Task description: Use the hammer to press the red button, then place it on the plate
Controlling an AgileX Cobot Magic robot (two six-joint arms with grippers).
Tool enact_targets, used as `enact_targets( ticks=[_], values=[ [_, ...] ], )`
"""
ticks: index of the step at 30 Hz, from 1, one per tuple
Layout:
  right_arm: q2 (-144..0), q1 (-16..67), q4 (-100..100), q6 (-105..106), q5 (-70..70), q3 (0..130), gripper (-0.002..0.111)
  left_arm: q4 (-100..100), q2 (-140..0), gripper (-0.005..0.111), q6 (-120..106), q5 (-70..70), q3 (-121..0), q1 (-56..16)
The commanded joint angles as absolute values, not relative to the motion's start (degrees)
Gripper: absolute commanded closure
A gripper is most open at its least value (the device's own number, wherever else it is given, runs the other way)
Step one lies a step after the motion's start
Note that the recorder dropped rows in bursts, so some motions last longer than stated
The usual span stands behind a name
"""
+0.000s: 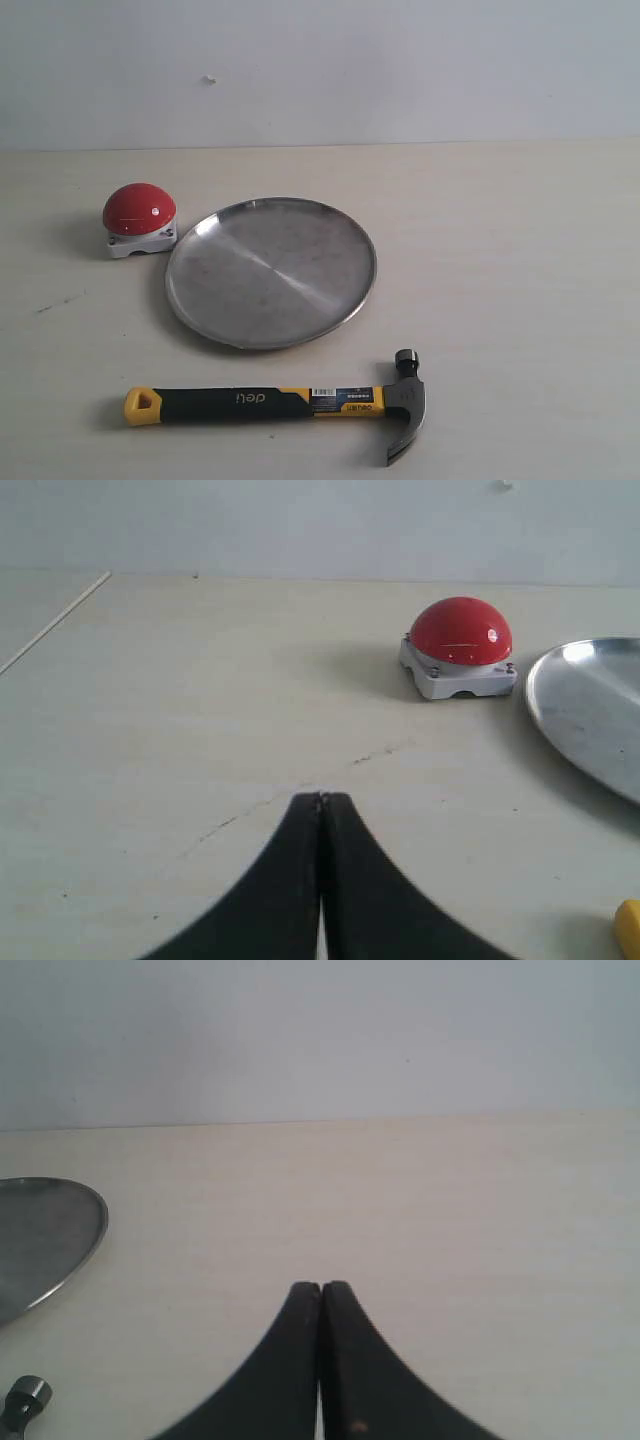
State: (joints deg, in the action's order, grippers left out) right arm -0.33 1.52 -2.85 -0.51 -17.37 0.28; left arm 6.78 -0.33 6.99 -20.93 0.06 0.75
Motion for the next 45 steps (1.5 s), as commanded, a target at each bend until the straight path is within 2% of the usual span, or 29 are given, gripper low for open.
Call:
enact_targets(
  ticks=[1, 15, 21, 33, 36, 45],
  values=[
    [0.0, 1.4, -3.0, 0.0, -16.6, 0.0, 0.108, 6.9, 0.0, 0.107, 7.3, -20.6, 0.0, 0.4],
    [0.0, 1.4, -3.0, 0.0, -16.6, 0.0, 0.108, 11.7, 0.0, 0.107, 5.0, -19.7, 0.0, 0.4],
    [0.0, 1.4, -3.0, 0.0, -16.6, 0.0, 0.108, 12.8, 0.0, 0.107, 5.1, 4.1, 0.0, 0.4],
    [0.0, 1.4, -3.0, 0.0, -16.6, 0.0, 0.108, 12.8, 0.0, 0.107, 16.9, 5.7, 0.0, 0.4],
    [0.0, 1.4, -3.0, 0.0, -16.6, 0.0, 0.108, 12.8, 0.0, 0.107, 28.3, 5.5, 0.0, 0.4],
    [0.0, 1.4, -3.0, 0.0, -16.6, 0.0, 0.108, 12.8, -0.2, 0.107, 31.9, 21.1, 0.0, 0.4]
  ],
)
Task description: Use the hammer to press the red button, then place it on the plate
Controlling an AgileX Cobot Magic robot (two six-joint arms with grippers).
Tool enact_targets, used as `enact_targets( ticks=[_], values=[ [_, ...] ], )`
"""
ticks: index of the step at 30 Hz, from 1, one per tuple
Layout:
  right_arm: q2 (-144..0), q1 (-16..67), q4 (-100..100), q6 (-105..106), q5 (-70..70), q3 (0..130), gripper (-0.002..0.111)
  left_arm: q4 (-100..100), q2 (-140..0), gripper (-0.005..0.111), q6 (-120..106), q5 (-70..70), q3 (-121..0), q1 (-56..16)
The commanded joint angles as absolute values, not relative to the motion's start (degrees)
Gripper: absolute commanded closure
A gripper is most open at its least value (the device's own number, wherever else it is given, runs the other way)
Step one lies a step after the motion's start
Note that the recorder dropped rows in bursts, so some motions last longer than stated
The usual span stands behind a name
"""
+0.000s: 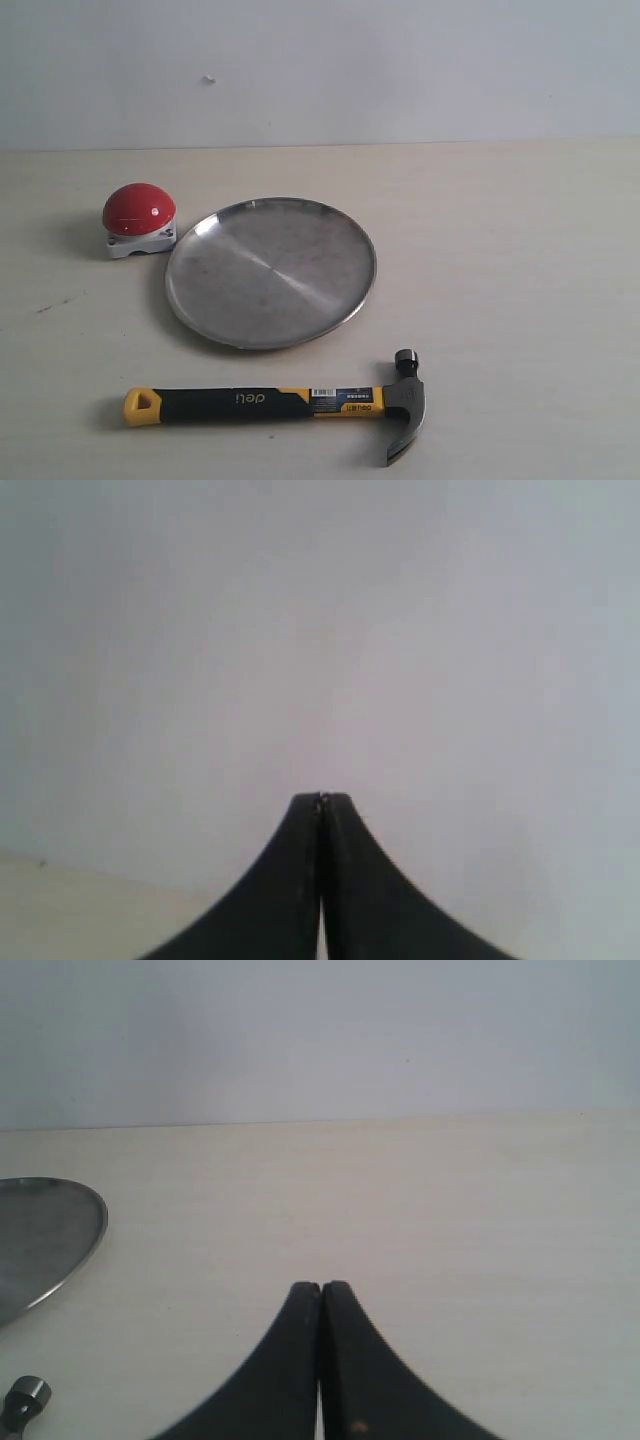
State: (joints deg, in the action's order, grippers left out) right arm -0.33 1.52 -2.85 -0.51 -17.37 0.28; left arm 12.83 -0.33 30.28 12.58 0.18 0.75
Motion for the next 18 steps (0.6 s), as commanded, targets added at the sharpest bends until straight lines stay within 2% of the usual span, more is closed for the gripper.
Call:
enact_targets(
  ticks=[1, 6, 10, 13, 18],
  values=[
    [0.0, 1.4, -3.0, 0.0, -16.6, 0.0, 0.108, 12.8, -1.3, 0.107, 31.9, 22.0, -0.5, 0.5],
    [0.0, 1.4, -3.0, 0.0, -17.0, 0.0, 0.108, 17.5, -11.9, 0.107, 31.9, 17.7, -10.4, 0.5],
    [0.0, 1.4, -3.0, 0.0, -17.3, 0.0, 0.108, 23.6, -30.0, 0.107, 34.7, -1.9, -23.3, -0.4],
    [0.0, 1.4, -3.2, 0.0, -17.3, 0.0, 0.108, 23.1, -42.4, 0.107, 33.0, -11.3, -30.9, -5.4],
    [0.0, 1.4, -3.2, 0.0, -17.3, 0.0, 0.108, 18.2, -59.8, 0.107, 21.4, -27.4, -43.8, -18.1]
  ],
)
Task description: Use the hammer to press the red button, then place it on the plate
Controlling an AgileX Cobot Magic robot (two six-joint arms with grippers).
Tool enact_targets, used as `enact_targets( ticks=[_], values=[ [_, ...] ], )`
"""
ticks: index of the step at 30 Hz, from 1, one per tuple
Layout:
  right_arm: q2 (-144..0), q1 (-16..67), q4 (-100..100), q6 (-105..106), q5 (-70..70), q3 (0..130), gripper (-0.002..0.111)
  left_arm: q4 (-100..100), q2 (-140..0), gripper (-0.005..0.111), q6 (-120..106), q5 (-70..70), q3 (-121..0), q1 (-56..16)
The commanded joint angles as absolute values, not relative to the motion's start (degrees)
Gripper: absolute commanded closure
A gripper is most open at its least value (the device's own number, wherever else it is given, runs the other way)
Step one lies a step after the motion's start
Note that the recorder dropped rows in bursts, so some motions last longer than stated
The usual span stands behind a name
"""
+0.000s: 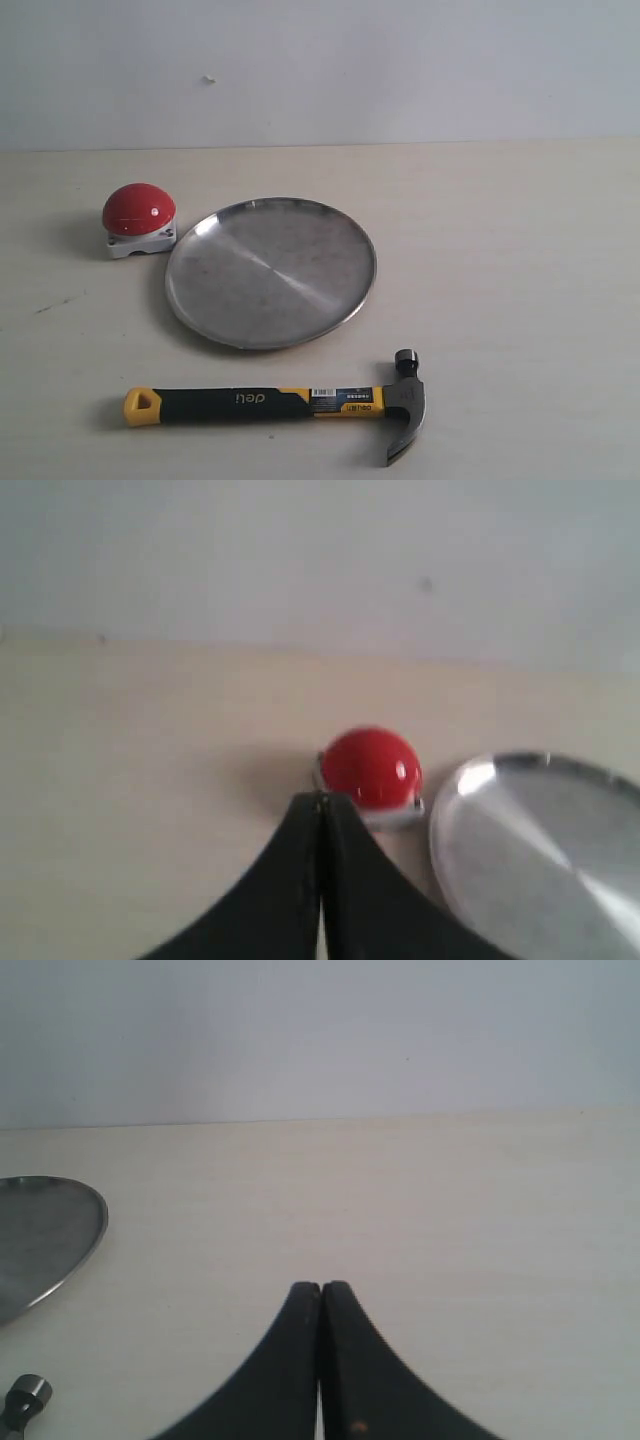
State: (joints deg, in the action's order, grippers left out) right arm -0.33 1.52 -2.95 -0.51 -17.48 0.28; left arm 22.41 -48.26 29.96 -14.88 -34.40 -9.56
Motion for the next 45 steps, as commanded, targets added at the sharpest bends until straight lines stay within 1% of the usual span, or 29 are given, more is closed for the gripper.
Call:
enact_targets(
  ticks=[1, 3, 5, 7, 9, 10, 12, 14, 15, 17, 22, 24, 28, 36, 45],
  values=[
    [0.0, 1.4, -3.2, 0.0, -17.3, 0.0, 0.108, 16.8, -62.8, 0.107, 18.1, -31.0, -46.2, -20.3],
    [0.0, 1.4, -3.2, 0.0, -17.3, 0.0, 0.108, 13.3, -68.3, 0.107, 8.9, -37.0, -51.8, -25.5],
    [0.0, 1.4, -3.2, 0.0, -17.3, 0.0, 0.108, 9.4, -72.7, 0.107, -3.0, -41.1, -56.7, -29.2],
    [0.0, 1.4, -3.2, 0.0, -17.3, 0.0, 0.108, 1.5, -76.7, 0.107, -18.4, -46.6, -60.3, -32.6],
    [0.0, 1.4, -3.2, 0.0, -17.3, 0.0, 0.108, -7.9, -81.0, 0.107, -37.6, -55.5, -63.2, -36.4],
    [0.0, 1.4, -3.2, 0.0, -17.3, 0.0, 0.108, -11.5, -82.7, 0.107, -43.2, -58.4, -64.2, -37.8],
    [0.0, 1.4, -2.9, 0.0, -17.3, 0.0, 0.108, -18.2, -87.0, 0.107, -48.8, -59.5, -66.0, -40.7],
    [0.0, 1.4, -2.9, 0.0, -17.3, 0.0, 0.108, -20.1, -90.4, 0.106, -49.0, -58.9, -67.5, -43.1],
    [0.0, 1.4, -2.9, 0.0, -17.3, 0.0, 0.108, -19.9, -92.3, 0.103, -49.0, -58.9, -68.3, -44.4],
    [0.0, 1.4, -2.9, 0.0, -17.3, 0.0, 0.108, -18.7, -95.4, 0.094, -48.9, -59.0, -69.3, -46.3],
    [0.0, 1.4, -2.9, 0.0, -17.3, 0.0, 0.108, -16.0, -102.7, 0.057, -48.9, -54.7, -71.5, -50.1],
    [0.0, 1.4, -2.9, 0.0, -17.3, 0.0, 0.108, -15.3, -105.3, 0.049, -48.6, -52.6, -72.5, -51.4],
    [0.0, 1.4, -3.0, 0.0, -17.3, 0.0, 0.108, -14.3, -109.9, 0.049, -47.7, -51.7, -75.9, -52.8],
    [0.0, 1.4, -3.0, 0.0, -17.3, 0.0, 0.108, -10.3, -118.0, 0.049, -43.0, -56.4, -82.8, -53.4],
    [0.0, 1.4, -2.9, 0.0, -17.3, 0.0, 0.108, -7.6, -122.6, 0.049, -40.2, -56.6, -87.1, -53.4]
  ],
)
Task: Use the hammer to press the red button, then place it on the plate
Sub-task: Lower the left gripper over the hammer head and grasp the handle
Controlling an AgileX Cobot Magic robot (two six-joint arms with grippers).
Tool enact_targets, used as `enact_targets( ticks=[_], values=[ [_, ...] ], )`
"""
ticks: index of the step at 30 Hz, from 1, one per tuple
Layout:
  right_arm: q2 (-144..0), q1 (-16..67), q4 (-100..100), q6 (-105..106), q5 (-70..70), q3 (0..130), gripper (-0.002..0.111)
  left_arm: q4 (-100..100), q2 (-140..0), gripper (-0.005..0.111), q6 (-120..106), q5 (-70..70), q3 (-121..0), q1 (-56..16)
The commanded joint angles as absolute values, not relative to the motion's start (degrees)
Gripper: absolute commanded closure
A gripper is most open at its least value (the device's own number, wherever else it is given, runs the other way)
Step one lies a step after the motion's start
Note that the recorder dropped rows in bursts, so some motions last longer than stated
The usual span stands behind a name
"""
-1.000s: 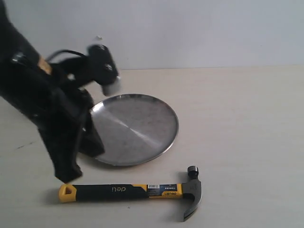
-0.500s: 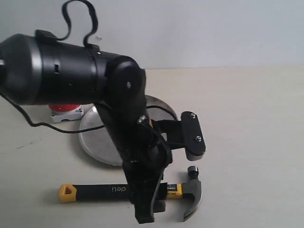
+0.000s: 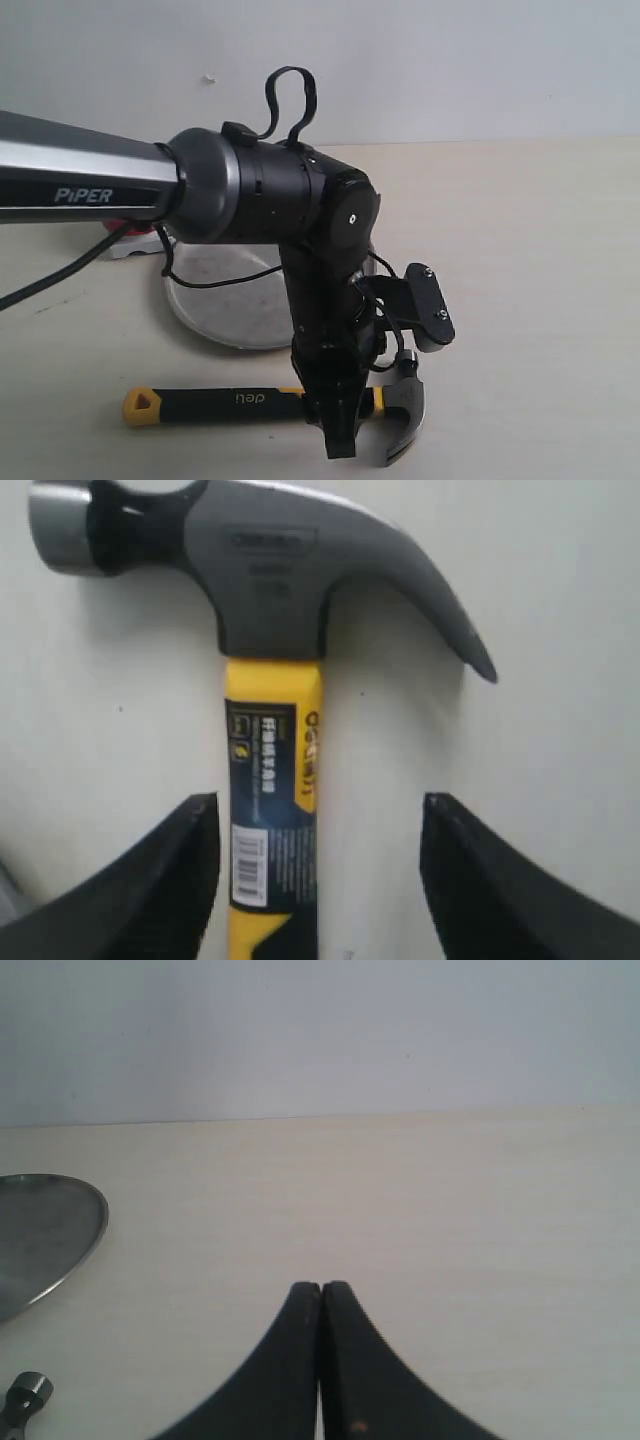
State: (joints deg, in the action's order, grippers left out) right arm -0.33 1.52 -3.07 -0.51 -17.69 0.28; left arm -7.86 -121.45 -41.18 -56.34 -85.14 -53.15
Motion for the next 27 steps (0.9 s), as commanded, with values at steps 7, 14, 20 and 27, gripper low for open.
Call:
enact_targets(
  ticks=[7, 14, 20, 27],
  values=[
    [0.0, 1.4, -2.9, 0.0, -17.3, 0.0, 0.108, -7.0, -124.2, 0.049, -40.2, -55.5, -88.3, -53.4],
    [0.0, 1.4, -3.0, 0.0, -17.3, 0.0, 0.108, -7.0, -124.7, 0.049, -40.0, -55.1, -88.3, -53.4],
    [0.0, 1.4, -3.0, 0.0, -17.3, 0.0, 0.108, -7.0, -124.7, 0.049, -39.9, -55.1, -88.3, -53.4],
    [0.0, 1.4, -2.9, 0.0, -17.3, 0.0, 0.108, -7.0, -124.7, 0.049, -39.9, -55.1, -88.3, -53.4]
  ],
)
